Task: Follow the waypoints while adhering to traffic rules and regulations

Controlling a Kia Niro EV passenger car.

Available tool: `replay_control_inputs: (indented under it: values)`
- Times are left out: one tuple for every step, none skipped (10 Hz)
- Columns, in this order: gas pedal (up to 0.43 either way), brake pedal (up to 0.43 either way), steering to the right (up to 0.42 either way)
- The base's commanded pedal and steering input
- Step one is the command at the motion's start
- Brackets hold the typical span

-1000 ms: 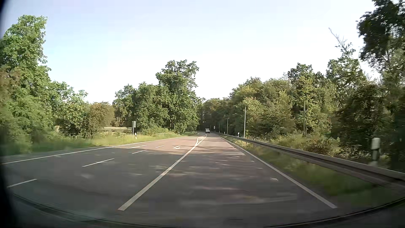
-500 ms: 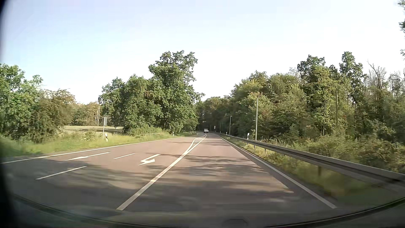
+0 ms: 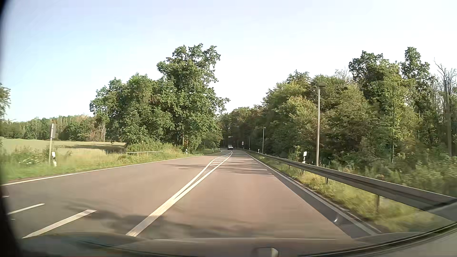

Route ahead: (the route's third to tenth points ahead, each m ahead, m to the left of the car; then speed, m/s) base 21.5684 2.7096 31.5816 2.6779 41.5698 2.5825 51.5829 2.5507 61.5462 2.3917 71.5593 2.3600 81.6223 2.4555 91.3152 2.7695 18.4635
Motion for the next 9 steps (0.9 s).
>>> replay_control_inputs:
  values:
    - [0.177, 0.03, 0.001]
    - [0.177, 0.03, 0.001]
    - [0.177, 0.03, 0.002]
    - [0.177, 0.03, 0.001]
    - [0.177, 0.03, 0.001]
    - [0.177, 0.03, 0.001]
    - [0.177, 0.03, 0.001]
    - [0.177, 0.03, 0.001]
    - [0.177, 0.03, 0.001]
